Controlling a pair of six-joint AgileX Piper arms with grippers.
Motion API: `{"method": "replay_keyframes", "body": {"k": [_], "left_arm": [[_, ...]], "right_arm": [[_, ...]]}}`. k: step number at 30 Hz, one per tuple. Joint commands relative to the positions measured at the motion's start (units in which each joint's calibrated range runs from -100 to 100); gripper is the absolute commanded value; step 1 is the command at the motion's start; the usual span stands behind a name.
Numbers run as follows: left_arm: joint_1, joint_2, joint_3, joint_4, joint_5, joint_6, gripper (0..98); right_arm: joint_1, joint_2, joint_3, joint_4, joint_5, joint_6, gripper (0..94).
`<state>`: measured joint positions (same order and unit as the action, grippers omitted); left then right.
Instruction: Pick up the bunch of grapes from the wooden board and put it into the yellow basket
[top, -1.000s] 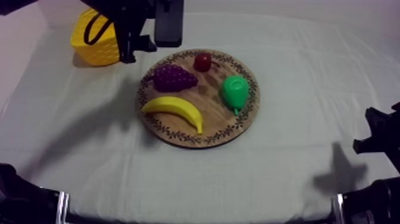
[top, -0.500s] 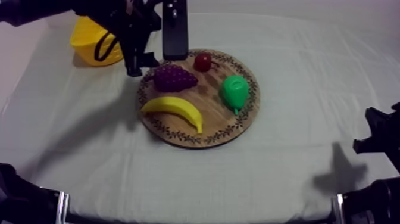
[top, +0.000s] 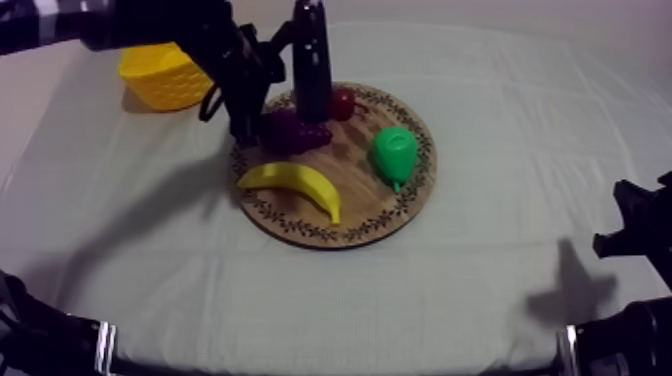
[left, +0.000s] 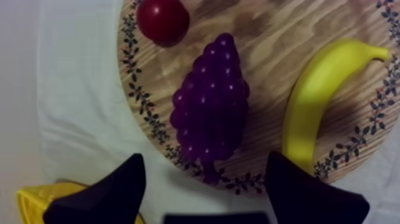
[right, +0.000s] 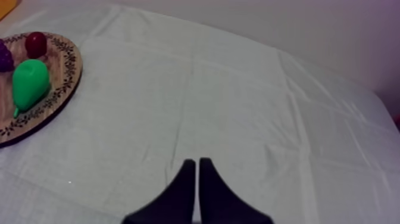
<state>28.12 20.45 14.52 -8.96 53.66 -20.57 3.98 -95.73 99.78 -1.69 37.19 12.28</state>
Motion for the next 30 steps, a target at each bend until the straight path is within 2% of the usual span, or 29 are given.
{"method": "replay_keyframes", "body": {"k": [1, 16, 30], "left_arm": [[-0.05, 2.9, -0.79, 0.17, -0.3, -0.16, 74.5], [-1.12, 17.48, -11.56, 2.22, -0.09, -1.08, 73.3], [-1.71, 24.49, -19.49, 3.75, 3.77, -1.54, 70.1]], "right_arm": [[0.0, -0.02, -0.01, 0.01, -0.01, 0.0, 0.5], [0.0, -0.02, -0.01, 0.01, -0.01, 0.0, 0.5], [0.0, -0.02, -0.01, 0.01, -0.01, 0.0, 0.5]]}}
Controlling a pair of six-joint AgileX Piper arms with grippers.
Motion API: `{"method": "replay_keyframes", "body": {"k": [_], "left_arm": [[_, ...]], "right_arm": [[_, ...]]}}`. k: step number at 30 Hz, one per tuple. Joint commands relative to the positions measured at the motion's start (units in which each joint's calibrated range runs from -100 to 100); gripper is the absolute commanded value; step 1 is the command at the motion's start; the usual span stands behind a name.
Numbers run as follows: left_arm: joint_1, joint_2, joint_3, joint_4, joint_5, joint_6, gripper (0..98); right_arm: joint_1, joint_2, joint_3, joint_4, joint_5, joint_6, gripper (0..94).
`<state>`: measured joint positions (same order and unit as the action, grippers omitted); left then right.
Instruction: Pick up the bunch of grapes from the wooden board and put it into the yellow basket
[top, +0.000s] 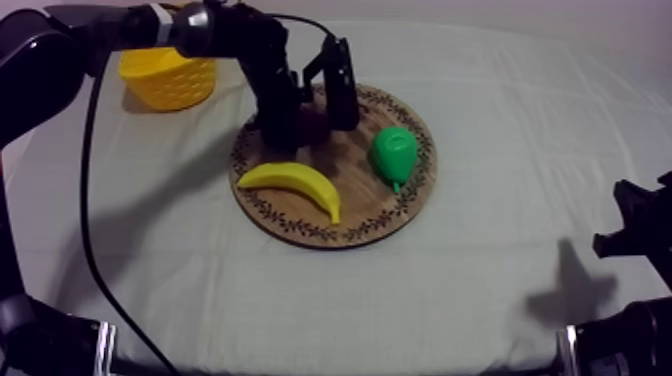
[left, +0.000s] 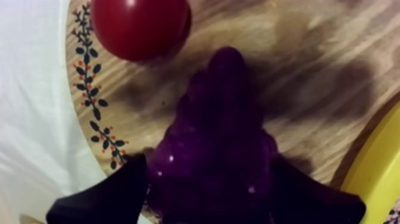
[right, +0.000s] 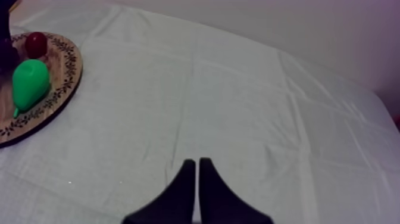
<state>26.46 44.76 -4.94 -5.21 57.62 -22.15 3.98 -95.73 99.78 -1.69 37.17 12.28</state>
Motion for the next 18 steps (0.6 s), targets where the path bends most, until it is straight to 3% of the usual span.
{"method": "replay_keyframes", "body": {"k": [1, 10, 18], "left_arm": [[-0.05, 0.2, -0.11, 0.05, -0.14, 0.04, 69.0], [0.1, -2.72, 2.51, -0.29, -1.43, 0.96, 55.7], [-0.09, -15.49, 13.9, -0.92, -6.33, 3.32, 52.5]], "right_arm": [[0.0, -0.02, -0.01, 0.01, 0.01, 0.0, 0.5], [0.0, -0.02, -0.01, 0.01, 0.01, 0.0, 0.5], [0.0, -0.02, -0.01, 0.01, 0.01, 0.0, 0.5]]}}
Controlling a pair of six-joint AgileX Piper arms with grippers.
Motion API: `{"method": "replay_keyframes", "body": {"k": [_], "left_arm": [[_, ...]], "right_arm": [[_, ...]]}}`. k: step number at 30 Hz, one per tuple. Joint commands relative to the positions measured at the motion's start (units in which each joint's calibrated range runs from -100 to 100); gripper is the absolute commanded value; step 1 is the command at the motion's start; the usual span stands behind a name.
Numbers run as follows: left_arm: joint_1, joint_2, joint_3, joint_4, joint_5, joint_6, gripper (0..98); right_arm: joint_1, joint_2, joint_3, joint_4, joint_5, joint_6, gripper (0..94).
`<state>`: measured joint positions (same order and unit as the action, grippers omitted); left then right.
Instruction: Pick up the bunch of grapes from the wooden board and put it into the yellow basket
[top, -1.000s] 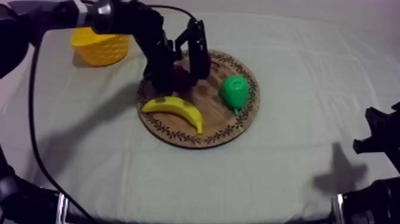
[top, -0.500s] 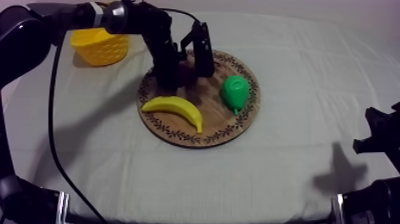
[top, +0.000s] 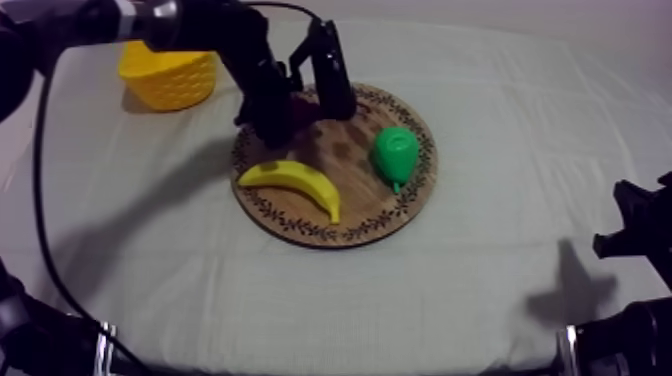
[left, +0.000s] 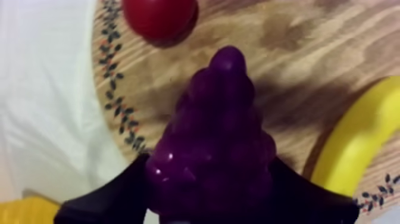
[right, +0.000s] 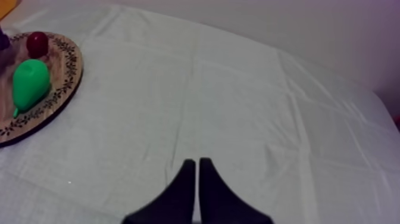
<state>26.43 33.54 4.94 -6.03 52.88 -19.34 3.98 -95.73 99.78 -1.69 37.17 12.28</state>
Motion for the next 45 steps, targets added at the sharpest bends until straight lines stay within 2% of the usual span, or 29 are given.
{"method": "replay_keyframes", "body": {"k": [1, 9, 13, 19, 28, 34, 39, 45], "left_arm": [[-0.23, -6.38, 6.05, -0.19, -2.73, 0.92, 52.5], [-1.81, -23.87, 16.71, 0.36, -6.69, 5.72, 53.2], [-1.6, -32.32, 20.2, 0.46, -6.32, 9.95, 53.0], [-1.54, -43.91, 25.92, 1.25, -3.88, 16.33, 52.7], [-4.43, -57.02, 29.46, 2.29, 3.93, 22.19, 52.9], [-10.15, -62.67, 29.05, 3.16, 8.67, 22.54, 50.7], [-16.88, -65.41, 29.43, 5.65, 10.62, 19.95, 50.7], [-21.12, -65.69, 30.44, 6.1, 11.4, 18.25, 49.0]], "right_arm": [[0.0, -0.02, -0.01, 0.01, 0.01, 0.0, 0.5], [0.0, -0.02, -0.01, 0.01, 0.01, -0.02, 0.5], [0.0, -0.02, -0.01, 0.01, 0.01, -0.02, 0.5], [0.0, -0.02, -0.01, 0.01, 0.01, -0.01, 0.5], [0.0, -0.02, -0.01, 0.01, 0.01, 0.0, 0.5], [0.0, -0.02, -0.01, 0.01, 0.01, 0.0, 0.5], [0.0, -0.02, -0.01, 0.01, 0.01, 0.0, 0.5], [0.0, -0.02, -0.01, 0.01, 0.01, 0.0, 0.5]]}}
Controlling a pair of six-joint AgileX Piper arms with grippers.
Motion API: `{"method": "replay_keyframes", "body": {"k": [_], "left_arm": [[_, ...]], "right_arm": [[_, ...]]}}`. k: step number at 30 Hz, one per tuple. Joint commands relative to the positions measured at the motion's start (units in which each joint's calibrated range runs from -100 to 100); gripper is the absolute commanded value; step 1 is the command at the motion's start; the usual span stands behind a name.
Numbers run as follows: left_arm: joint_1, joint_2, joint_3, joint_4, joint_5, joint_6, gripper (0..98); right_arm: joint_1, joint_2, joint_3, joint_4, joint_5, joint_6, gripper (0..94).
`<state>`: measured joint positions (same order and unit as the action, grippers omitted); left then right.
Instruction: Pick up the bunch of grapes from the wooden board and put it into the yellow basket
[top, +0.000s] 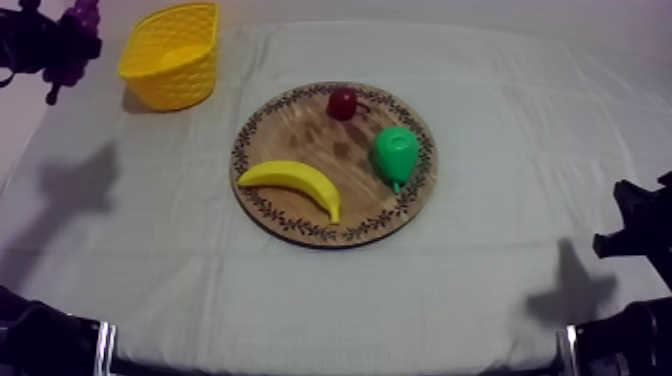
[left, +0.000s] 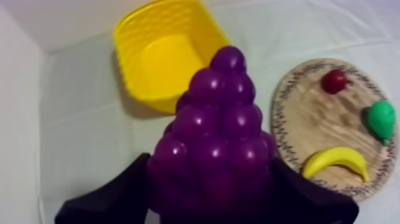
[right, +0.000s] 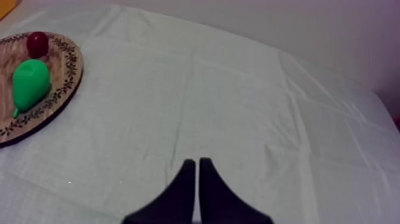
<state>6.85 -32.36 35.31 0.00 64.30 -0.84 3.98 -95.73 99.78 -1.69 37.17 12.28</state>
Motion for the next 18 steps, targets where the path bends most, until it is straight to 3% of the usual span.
{"method": "replay_keyframes", "body": {"k": [1, 18], "left_arm": [[-1.86, 0.57, 0.17, 0.08, -0.04, -0.46, 48.9], [-1.92, 20.92, -11.18, -0.2, -4.53, 2.08, 50.7]], "right_arm": [[0.0, -0.02, -0.01, 0.01, 0.01, 0.0, 0.5], [0.0, -0.02, -0.01, 0.01, 0.01, 0.0, 0.5]]}}
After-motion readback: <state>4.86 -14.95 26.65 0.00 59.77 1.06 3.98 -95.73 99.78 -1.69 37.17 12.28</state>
